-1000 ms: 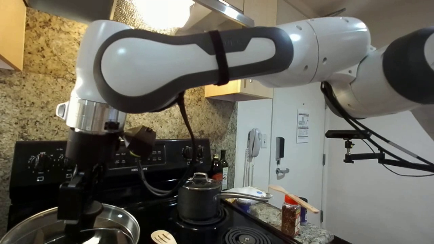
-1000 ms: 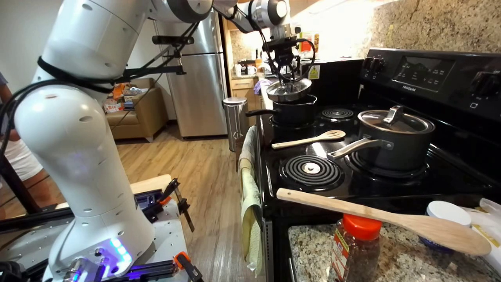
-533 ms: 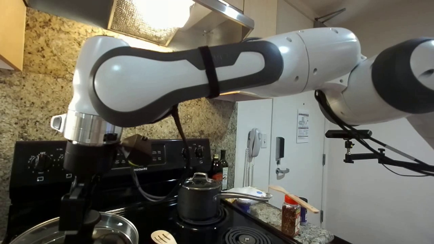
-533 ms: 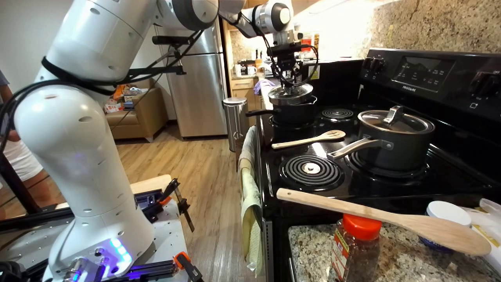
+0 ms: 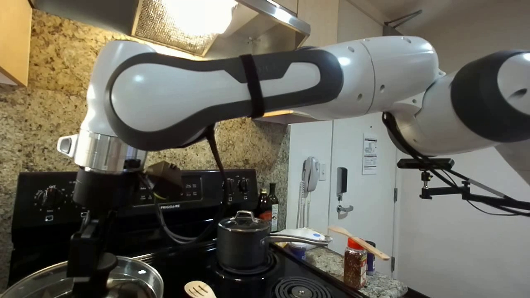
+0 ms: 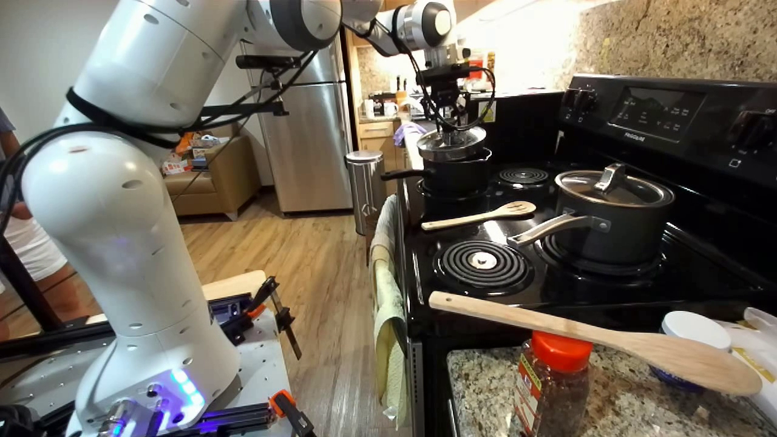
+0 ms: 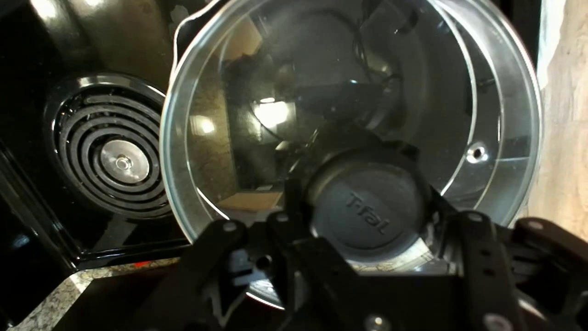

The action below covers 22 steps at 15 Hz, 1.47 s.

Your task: Put the glass lid on top of the black pot on the left

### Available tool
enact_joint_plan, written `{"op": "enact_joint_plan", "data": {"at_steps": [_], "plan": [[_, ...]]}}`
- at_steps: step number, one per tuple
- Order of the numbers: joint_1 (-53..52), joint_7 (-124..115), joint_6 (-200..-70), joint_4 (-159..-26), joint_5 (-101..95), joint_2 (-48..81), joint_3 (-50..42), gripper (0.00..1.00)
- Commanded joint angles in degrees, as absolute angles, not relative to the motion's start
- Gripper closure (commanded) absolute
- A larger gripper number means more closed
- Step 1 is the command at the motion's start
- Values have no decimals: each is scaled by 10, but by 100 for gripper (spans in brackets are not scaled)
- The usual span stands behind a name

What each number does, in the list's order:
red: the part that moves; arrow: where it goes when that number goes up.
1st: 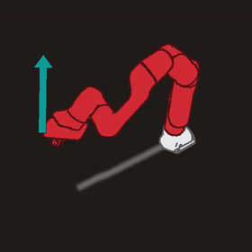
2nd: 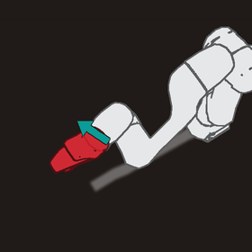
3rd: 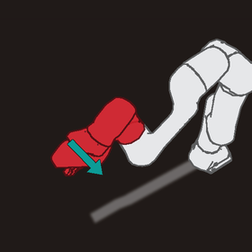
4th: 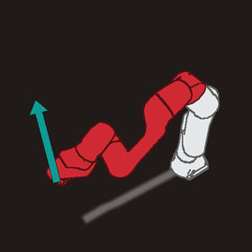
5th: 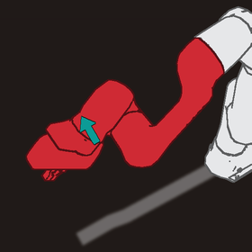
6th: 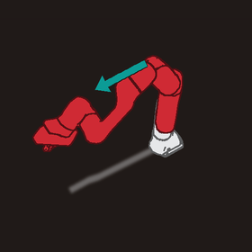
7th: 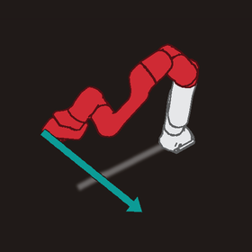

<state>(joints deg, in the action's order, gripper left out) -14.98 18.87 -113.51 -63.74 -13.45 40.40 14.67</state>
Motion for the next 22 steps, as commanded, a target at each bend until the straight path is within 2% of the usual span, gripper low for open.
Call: {"op": "enact_joint_plan", "data": {"at_steps": [1, 22], "plan": [[-143, 214, -1119, -610, -120, 408, 159, 65], [-132, 290, -1184, -626, -133, 422, 148, 65]]}}
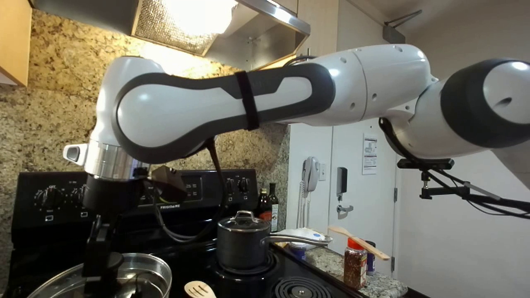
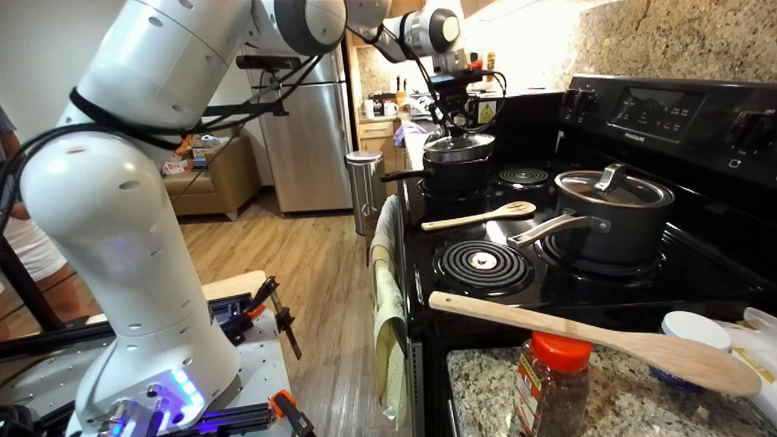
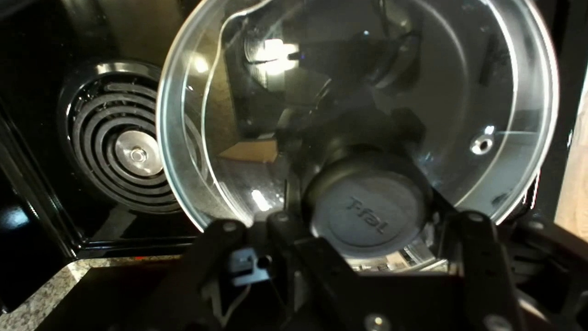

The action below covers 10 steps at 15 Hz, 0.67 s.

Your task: Put the glass lid on top of the black pot on the left

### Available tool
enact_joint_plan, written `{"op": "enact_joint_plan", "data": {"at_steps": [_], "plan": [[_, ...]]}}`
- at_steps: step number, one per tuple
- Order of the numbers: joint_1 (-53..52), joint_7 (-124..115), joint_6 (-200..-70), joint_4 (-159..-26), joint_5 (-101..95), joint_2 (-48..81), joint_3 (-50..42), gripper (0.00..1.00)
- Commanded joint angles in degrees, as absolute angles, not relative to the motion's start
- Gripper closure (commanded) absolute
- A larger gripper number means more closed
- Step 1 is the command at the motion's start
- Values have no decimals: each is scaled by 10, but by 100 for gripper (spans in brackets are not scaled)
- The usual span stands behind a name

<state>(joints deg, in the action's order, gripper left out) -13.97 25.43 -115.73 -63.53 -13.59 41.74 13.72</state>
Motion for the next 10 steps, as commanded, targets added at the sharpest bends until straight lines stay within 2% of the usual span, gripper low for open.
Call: {"op": "enact_joint_plan", "data": {"at_steps": [1, 10], "plan": [[-133, 295, -1193, -625, -132, 424, 149, 65], [-124, 312, -1206, -629, -117, 423, 161, 65]]}}
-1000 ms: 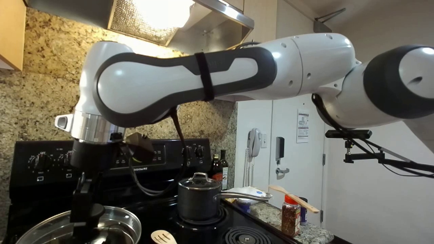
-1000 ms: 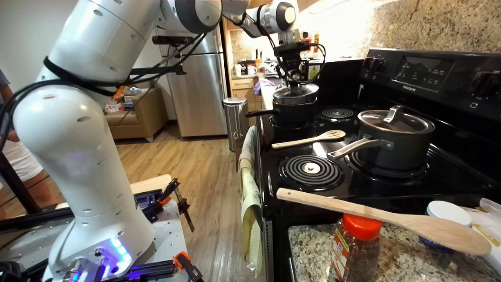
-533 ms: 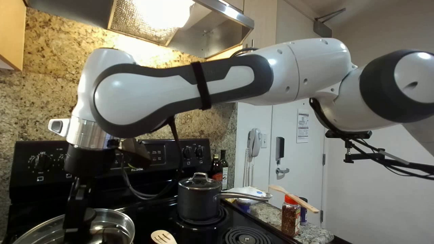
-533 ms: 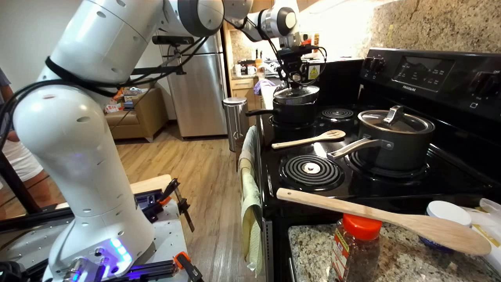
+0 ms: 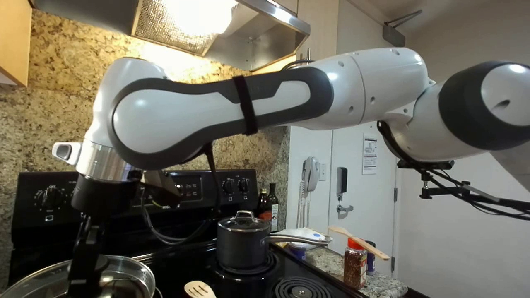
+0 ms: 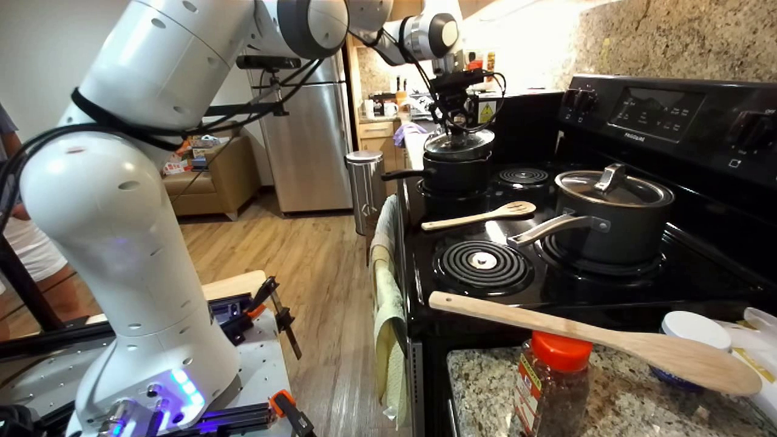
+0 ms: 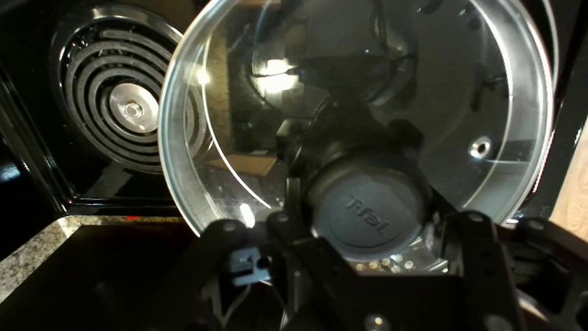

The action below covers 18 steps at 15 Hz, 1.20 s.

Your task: Put the glass lid on top of the black pot on the left

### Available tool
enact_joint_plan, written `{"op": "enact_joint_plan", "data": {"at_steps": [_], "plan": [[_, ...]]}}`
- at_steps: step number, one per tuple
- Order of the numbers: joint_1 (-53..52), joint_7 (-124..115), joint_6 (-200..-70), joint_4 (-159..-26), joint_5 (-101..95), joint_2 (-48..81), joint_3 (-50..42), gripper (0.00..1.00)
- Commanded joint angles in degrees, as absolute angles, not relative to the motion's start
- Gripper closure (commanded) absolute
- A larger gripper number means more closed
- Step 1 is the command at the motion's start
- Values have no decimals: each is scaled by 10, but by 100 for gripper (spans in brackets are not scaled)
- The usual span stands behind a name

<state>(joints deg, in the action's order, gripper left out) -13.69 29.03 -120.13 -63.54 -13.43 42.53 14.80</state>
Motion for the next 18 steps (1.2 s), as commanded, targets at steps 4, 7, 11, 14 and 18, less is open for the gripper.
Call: {"op": "enact_joint_plan", "data": {"at_steps": [4, 7, 11, 14, 18], "plan": [[-120, 296, -1200, -641, -113, 413, 160, 65], [-111, 296, -1199, -645, -98, 413, 163, 65], [-102, 296, -1197, -653, -73, 412, 165, 65], [-100, 294, -1197, -657, -61, 410, 165, 65], [-101, 292, -1197, -663, -54, 408, 164, 65]]}}
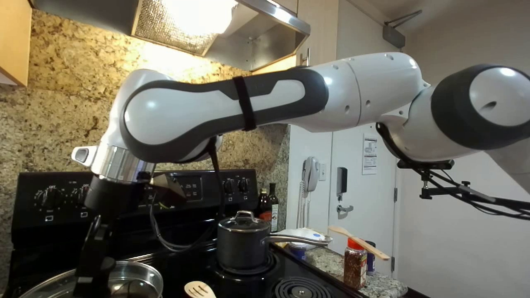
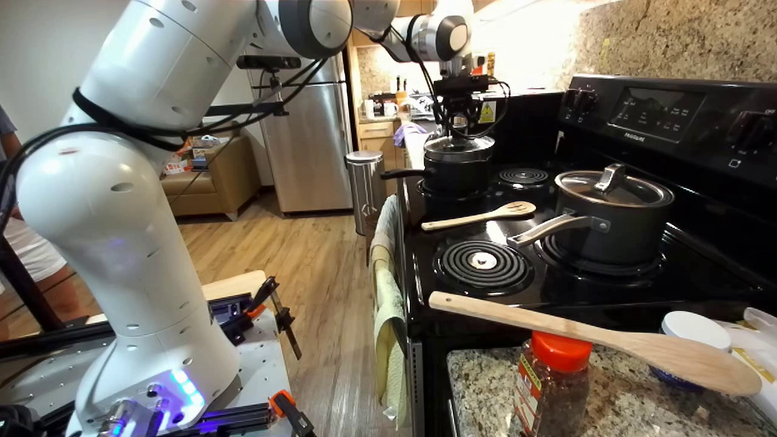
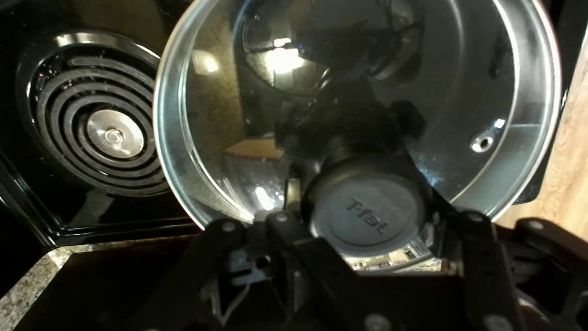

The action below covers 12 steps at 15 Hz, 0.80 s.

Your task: Put the glass lid on top of the black pot on the left

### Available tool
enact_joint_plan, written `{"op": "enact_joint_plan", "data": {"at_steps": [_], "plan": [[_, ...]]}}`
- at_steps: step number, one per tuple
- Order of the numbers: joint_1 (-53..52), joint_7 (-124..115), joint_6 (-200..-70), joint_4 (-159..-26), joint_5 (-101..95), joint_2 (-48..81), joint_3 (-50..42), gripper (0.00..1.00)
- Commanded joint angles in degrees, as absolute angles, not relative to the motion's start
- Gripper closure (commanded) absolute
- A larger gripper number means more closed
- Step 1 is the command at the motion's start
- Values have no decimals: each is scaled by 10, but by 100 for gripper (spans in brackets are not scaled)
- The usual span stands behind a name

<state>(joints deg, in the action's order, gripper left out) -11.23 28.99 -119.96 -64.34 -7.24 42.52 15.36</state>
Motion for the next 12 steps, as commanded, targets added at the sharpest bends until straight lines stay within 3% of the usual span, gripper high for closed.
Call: {"op": "enact_joint_plan", "data": {"at_steps": [1, 12], "plan": [[-100, 294, -1197, -664, -52, 409, 165, 65], [-70, 314, -1238, -719, -28, 403, 194, 65]]}}
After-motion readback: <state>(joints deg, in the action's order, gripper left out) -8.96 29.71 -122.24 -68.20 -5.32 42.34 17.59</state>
